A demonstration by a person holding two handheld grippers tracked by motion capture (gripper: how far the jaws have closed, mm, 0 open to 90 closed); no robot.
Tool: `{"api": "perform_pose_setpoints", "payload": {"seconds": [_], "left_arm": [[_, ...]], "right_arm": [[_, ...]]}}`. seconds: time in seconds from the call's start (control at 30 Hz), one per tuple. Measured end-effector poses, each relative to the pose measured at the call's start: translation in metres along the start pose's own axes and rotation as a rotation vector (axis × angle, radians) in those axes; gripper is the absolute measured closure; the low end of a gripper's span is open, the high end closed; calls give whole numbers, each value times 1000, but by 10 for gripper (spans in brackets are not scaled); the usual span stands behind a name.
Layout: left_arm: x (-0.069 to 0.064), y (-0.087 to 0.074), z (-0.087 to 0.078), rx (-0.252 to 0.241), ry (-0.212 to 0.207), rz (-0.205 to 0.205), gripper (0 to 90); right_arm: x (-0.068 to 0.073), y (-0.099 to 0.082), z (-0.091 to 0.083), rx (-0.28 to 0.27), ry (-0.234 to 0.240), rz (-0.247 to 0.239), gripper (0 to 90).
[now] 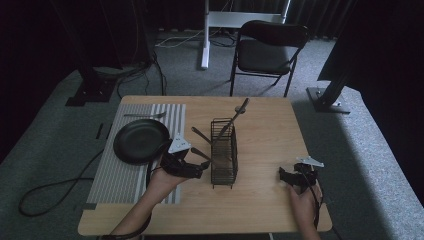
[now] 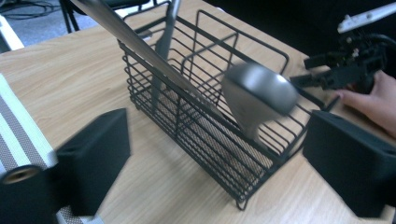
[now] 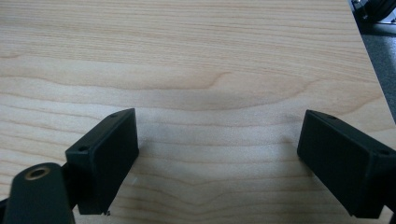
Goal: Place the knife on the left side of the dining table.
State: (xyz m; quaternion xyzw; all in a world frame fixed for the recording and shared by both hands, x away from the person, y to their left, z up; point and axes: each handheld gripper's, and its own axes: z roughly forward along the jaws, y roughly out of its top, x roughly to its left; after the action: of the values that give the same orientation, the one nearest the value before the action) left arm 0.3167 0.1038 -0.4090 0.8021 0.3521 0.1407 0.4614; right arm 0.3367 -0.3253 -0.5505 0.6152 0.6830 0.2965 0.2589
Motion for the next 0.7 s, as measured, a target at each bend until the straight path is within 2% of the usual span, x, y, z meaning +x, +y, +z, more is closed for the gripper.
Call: {"api": "perform_pose_setpoints", "payload": {"seconds": [0.07,0.1,0.13,0.2,0.23,0.27,0.3,0.37,0.5,0.63,0.7], "left_arm": [[1,0,1,5,-4,-8,149],[1,0,2,7,-7,-12,180],[2,-1,3,-2,-20,-34,222],[2,-1,3,-11,-33,-38,335],[2,-2,2,-19,-35,-42,357],[2,-2,2,-19,-35,-42,406],[1,-2,2,-20,-42,-38,406],[0,-2,1,-28,-49,-39,540],[-3,-2,-1,-28,-71,-18,704],[-6,-2,-2,-27,-87,-6,769],[-5,-1,-2,-31,-114,-22,791]], "right_arm": [[0,0,0,0,0,0,115],[0,0,0,0,0,0,115],[0,0,0,0,0,0,115],[0,0,0,0,0,0,115],[0,0,0,0,0,0,115],[0,0,0,0,0,0,115],[0,0,0,0,0,0,115],[0,0,0,0,0,0,115],[0,0,0,0,0,0,115],[0,0,0,0,0,1,115],[0,0,0,0,0,1,116]]}}
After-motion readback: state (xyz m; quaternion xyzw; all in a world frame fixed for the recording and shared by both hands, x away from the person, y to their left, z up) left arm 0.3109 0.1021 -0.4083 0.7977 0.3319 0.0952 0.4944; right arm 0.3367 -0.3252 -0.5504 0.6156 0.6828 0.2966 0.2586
